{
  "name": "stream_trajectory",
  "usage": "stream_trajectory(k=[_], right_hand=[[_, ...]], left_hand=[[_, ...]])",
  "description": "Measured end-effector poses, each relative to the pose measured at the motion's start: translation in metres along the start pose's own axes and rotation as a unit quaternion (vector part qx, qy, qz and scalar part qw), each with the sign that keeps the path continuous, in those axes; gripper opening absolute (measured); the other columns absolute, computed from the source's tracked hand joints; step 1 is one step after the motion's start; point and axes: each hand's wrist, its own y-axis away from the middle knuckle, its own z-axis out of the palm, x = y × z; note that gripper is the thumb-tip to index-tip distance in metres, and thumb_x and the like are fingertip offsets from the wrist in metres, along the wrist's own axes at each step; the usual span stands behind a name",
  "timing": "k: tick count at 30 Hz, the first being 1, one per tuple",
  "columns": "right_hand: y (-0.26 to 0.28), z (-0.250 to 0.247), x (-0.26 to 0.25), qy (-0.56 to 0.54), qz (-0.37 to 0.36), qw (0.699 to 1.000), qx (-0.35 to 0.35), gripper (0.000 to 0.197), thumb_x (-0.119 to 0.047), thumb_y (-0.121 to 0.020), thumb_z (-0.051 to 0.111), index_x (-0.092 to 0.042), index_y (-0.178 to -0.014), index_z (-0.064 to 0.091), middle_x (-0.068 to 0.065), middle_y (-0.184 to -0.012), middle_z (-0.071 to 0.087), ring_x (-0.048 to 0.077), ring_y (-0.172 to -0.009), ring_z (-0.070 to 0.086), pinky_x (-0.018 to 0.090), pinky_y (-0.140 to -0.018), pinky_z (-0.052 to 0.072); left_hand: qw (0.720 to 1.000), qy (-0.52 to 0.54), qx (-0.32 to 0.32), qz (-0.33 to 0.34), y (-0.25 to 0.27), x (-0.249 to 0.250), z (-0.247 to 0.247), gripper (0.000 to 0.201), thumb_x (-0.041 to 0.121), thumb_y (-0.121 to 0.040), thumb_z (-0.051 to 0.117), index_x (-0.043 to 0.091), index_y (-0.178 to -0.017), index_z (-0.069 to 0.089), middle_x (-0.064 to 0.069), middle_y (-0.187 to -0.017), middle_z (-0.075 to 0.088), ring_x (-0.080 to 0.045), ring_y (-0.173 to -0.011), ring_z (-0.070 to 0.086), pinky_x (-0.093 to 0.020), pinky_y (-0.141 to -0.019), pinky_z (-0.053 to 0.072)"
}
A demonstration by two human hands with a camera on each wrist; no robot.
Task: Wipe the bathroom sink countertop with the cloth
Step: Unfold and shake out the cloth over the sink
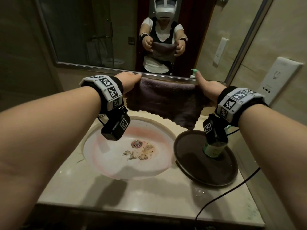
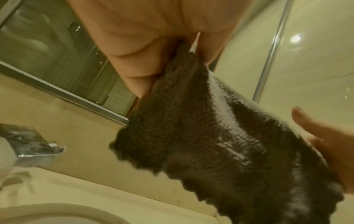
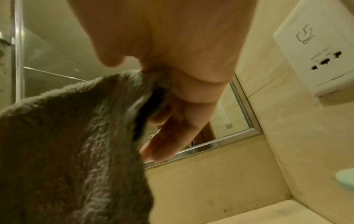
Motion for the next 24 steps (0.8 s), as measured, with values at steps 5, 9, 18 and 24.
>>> stream_trajectory(k=[5, 9, 18, 24], right_hand=[[0.002, -0.002, 0.011, -0.051, -0.03, 0.994, -0.087, 0.017, -0.008, -0.087, 0.064, -0.013, -0.101, 0.056, 0.01, -0.103, 0.061, 0.028, -0.097, 0.062, 0.038, -0.083, 0.056], [-0.001, -0.006, 0.01, -0.018, -0.059, 0.997, -0.049, 0.026, -0.011, -0.086, 0.066, -0.023, -0.106, 0.055, 0.014, -0.118, 0.06, 0.031, -0.108, 0.061, 0.048, -0.096, 0.051], [-0.007, -0.01, 0.015, 0.008, -0.083, 0.996, -0.014, 0.012, -0.021, -0.094, 0.057, -0.015, -0.103, 0.063, 0.009, -0.099, 0.057, 0.023, -0.093, 0.056, 0.037, -0.081, 0.052], [-0.009, -0.01, 0.023, 0.104, -0.039, 0.994, -0.002, 0.019, -0.024, -0.093, 0.058, -0.013, -0.107, 0.065, 0.006, -0.095, 0.059, 0.019, -0.09, 0.054, 0.03, -0.074, 0.049]], left_hand=[[0.999, 0.024, -0.044, -0.001, 0.004, -0.002, -0.003, 0.017, 0.023, -0.084, 0.07, 0.017, -0.084, 0.053, -0.007, -0.088, 0.064, -0.022, -0.08, 0.063, -0.027, -0.065, 0.058], [0.999, -0.013, -0.035, 0.031, 0.004, -0.003, -0.005, 0.018, 0.011, -0.086, 0.066, 0.019, -0.09, 0.05, -0.005, -0.094, 0.06, -0.022, -0.089, 0.058, -0.031, -0.068, 0.052], [0.995, 0.058, -0.072, 0.028, 0.008, -0.001, 0.001, 0.024, 0.012, -0.094, 0.056, 0.016, -0.118, 0.058, -0.008, -0.106, 0.059, -0.024, -0.1, 0.059, -0.039, -0.084, 0.052], [0.995, -0.008, -0.043, 0.088, 0.006, 0.01, 0.001, 0.025, 0.018, -0.093, 0.057, 0.011, -0.116, 0.06, -0.009, -0.105, 0.062, -0.025, -0.105, 0.061, -0.031, -0.086, 0.053]])
